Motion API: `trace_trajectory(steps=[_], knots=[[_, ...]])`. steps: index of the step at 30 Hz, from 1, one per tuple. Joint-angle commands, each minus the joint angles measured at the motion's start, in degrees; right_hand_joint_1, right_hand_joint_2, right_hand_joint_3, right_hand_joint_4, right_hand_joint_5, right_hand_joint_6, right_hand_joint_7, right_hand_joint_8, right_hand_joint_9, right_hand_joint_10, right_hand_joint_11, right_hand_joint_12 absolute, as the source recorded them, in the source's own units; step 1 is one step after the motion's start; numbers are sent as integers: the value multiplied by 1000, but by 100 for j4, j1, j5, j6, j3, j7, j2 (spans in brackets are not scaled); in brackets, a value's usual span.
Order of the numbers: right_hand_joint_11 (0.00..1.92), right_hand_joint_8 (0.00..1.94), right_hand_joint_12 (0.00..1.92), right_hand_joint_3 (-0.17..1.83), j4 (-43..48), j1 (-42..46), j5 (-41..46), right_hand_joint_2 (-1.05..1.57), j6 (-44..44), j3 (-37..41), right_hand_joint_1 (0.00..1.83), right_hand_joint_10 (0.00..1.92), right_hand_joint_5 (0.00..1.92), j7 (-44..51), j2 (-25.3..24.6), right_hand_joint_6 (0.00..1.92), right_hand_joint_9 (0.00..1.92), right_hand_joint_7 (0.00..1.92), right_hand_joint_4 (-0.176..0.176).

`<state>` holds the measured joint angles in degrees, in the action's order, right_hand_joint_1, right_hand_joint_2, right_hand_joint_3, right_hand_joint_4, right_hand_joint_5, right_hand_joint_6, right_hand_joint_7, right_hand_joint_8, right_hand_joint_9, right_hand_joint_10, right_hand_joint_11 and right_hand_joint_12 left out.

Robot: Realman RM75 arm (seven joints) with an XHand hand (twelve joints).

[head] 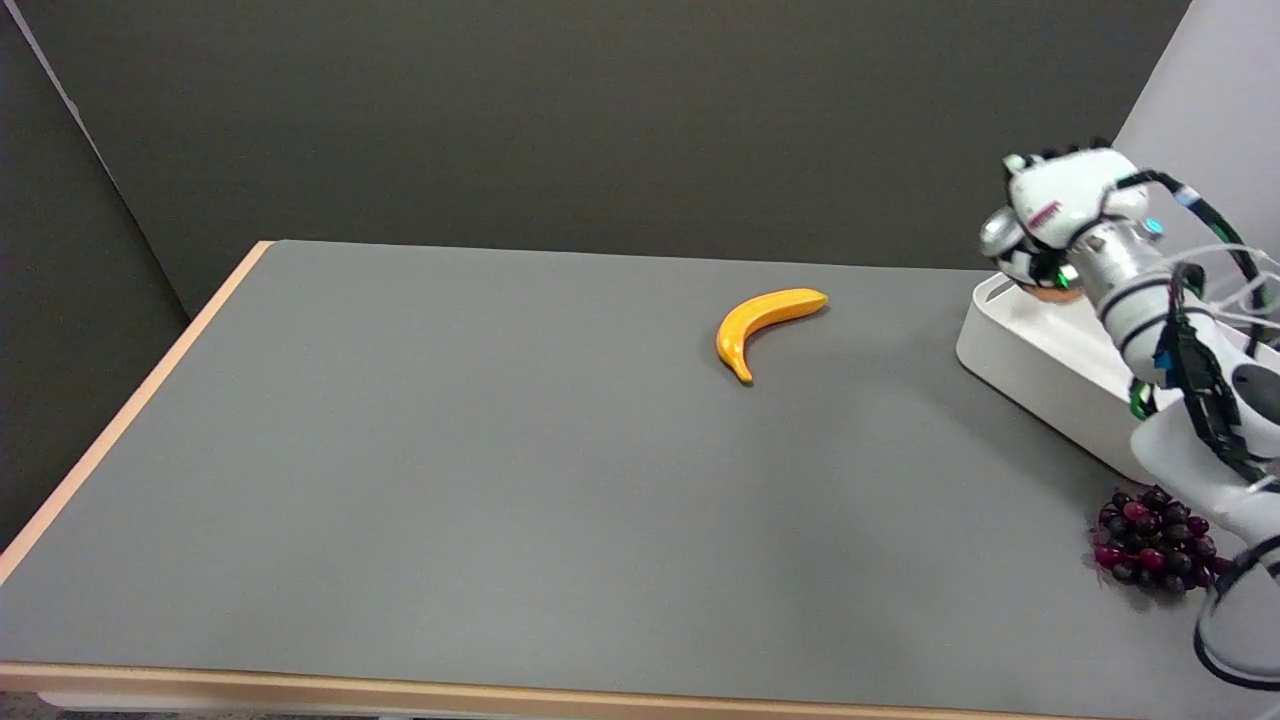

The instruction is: Place the black can into the white box.

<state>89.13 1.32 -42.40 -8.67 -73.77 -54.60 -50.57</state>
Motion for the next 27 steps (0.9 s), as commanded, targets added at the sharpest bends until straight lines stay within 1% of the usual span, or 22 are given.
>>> trace_trajectory(steps=[1, 4, 6, 7, 8, 9, 10, 11, 12, 13, 14, 15, 17, 19, 20, 21, 22, 23, 25, 27], knots=[[666, 1375, 1505, 242, -428, 874, 103, 1155, -1017, 452, 1192, 1240, 532, -508, -47, 1555, 787, 870, -176], [664, 1368, 1517, 259, -435, 898, 70, 1142, -1072, 341, 1197, 1249, 538, -756, -94, 1547, 786, 876, -176], [558, 1372, 1569, 235, -435, 860, 39, 1184, -1080, 242, 1169, 1216, 488, -940, -102, 1645, 699, 825, -156], [476, 1349, 1589, 242, -420, 827, 38, 1198, -1080, 198, 1135, 1180, 445, -1127, -102, 1677, 632, 778, -134], [307, 879, 1353, 686, -390, 797, 68, 927, -1080, 146, 884, 965, 322, -1411, -102, 1030, 495, 572, -1], [157, 483, 1153, 1002, -380, 771, 70, 708, -1080, 119, 643, 767, 205, -1632, -102, 498, 337, 366, 92], [70, 314, 1064, 993, -339, 746, 31, 638, -1080, 69, 466, 641, 121, -2102, -102, 305, 161, 195, 84], [14, 198, 999, 987, -316, 715, 30, 594, -1072, 54, 339, 543, 60, -2563, -102, 176, 44, 76, 78], [8, 169, 968, 988, -316, 700, 30, 596, -1050, 46, 290, 484, 36, -2672, -102, 152, 24, 40, 76], [3, 138, 934, 989, -316, 676, 30, 598, -1017, 38, 236, 419, 10, -3125, -102, 126, 1, 0, 75], [1, 76, 890, 965, -316, 651, 30, 586, -1001, 7, 187, 298, 5, -3574, -87, 70, 0, 0, 70], [-1, 11, 844, 940, -315, 642, 19, 574, -1000, -11, 134, 170, 0, -3809, -86, 10, -1, -1, 64], [-1, -1, 550, 926, -292, 627, -264, 571, -1000, -83, 130, 9, -1, -4543, -86, -1, -1, -1, 52], [-1, -1, 449, 913, -284, 627, -636, 568, -1008, -159, 143, -1, -1, -5098, -86, -1, -1, -1, 53], [-1, -1, 339, 869, -276, 626, -779, 593, -1031, -193, 152, -1, -1, -5309, -86, -1, -1, -1, 53], [-1, -1, 184, 799, -268, 626, -1062, 635, -1080, -281, 161, -1, -1, -5753, -86, -1, -1, -1, 53], [-1, -1, 82, 756, -268, 626, -1360, 663, -1117, -348, 167, -1, -1, -6148, -94, -1, -1, -1, 53], [-1, -1, 57, 755, -283, 626, -1517, 670, -1151, -409, 166, -1, -1, -6282, -94, -1, -1, -1, 53], [-1, -1, 28, 755, -323, 626, -1932, 677, -1334, -631, 167, -1, -1, -6909, -94, -1, -1, -1, 54], [-1, 1, 26, 757, -324, 626, -2024, 678, -1537, -787, 170, 3, 0, -7099, -94, 1, -1, 0, 54]])
